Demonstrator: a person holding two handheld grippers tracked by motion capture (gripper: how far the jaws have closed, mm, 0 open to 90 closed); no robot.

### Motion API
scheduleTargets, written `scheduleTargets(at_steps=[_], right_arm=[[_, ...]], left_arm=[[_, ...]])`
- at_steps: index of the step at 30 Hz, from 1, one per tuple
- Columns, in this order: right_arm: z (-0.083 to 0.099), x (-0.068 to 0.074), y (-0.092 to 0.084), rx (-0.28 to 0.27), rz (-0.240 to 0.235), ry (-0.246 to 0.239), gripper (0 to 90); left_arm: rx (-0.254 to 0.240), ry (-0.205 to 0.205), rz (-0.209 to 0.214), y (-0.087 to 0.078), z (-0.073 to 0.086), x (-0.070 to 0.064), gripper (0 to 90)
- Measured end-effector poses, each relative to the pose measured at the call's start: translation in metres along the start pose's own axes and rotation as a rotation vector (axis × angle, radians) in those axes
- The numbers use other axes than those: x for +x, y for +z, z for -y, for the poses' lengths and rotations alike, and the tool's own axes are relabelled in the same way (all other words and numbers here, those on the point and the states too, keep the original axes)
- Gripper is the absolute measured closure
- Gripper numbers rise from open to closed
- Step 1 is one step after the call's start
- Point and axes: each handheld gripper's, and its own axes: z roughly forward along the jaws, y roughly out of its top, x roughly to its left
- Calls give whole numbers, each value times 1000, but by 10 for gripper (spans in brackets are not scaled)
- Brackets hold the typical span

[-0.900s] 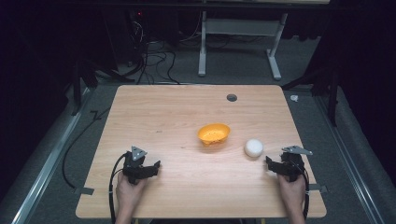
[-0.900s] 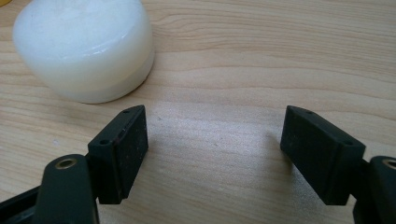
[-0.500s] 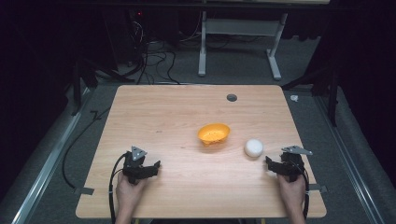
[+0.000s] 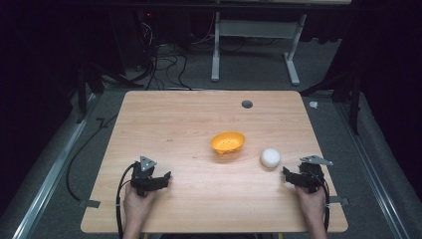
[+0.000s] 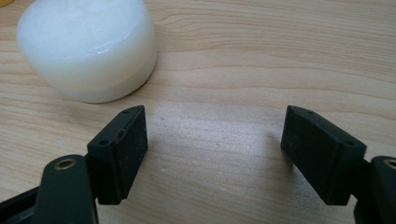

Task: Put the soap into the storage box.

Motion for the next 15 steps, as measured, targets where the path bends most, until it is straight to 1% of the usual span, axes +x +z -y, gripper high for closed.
scheduleTargets(at_steps=[2, 4, 5, 7, 15], right_arm=[[0, 0, 0, 4, -1, -1, 222], [-1, 1, 1, 9, -10, -17, 185], [-1, 1, 1, 9, -10, -17, 185], [-1, 1, 1, 15, -24, -21, 164], [-1, 1, 1, 12, -31, -30, 175]], left_arm=[[0, 0, 0, 0, 0, 0, 204], [0, 0, -1, 0, 0, 0, 204], [0, 0, -1, 0, 0, 0, 204], [0, 0, 0, 0, 0, 0, 204], [-2, -2, -1, 0, 0, 0, 204]])
